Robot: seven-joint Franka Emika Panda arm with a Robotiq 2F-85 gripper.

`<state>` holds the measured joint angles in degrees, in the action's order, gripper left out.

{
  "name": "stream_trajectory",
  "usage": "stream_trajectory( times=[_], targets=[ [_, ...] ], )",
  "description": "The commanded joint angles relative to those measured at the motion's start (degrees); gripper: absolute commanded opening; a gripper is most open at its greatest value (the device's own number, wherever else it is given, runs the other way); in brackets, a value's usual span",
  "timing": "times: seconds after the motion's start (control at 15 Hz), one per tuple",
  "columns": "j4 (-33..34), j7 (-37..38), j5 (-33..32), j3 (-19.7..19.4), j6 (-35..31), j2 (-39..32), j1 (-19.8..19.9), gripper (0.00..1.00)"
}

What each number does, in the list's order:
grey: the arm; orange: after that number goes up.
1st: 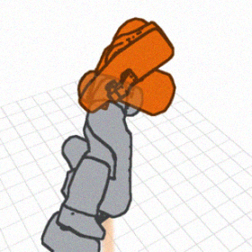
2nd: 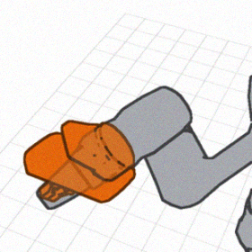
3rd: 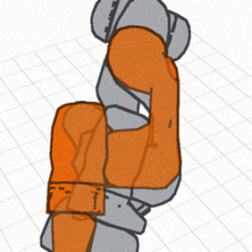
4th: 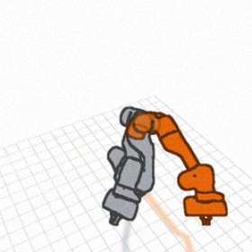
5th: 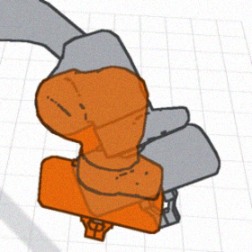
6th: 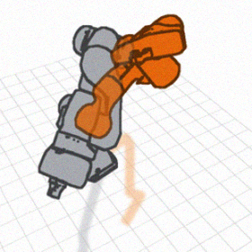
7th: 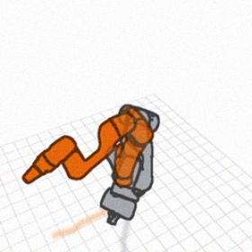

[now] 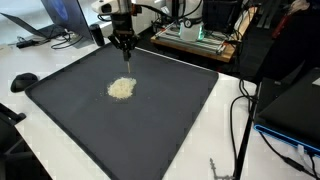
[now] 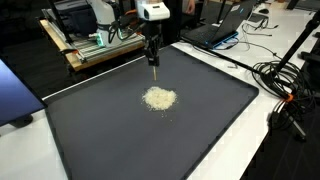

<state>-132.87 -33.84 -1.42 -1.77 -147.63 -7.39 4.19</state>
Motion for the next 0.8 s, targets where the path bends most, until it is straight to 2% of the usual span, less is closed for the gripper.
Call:
stream_trajectory(
  times=[0.0,0.53,0.73],
  targets=[
    [-0.04,6.96,-8.59,-0.36,-1.8,0.43,-1.54,0.03],
    [2.24,22.55,-29.87,1.26,1.32,-0.63,-8.13,0.03],
    [4.18,26.26,-36.5,2.41,4.69,-1.93,-10.75,0.03]
  ],
)
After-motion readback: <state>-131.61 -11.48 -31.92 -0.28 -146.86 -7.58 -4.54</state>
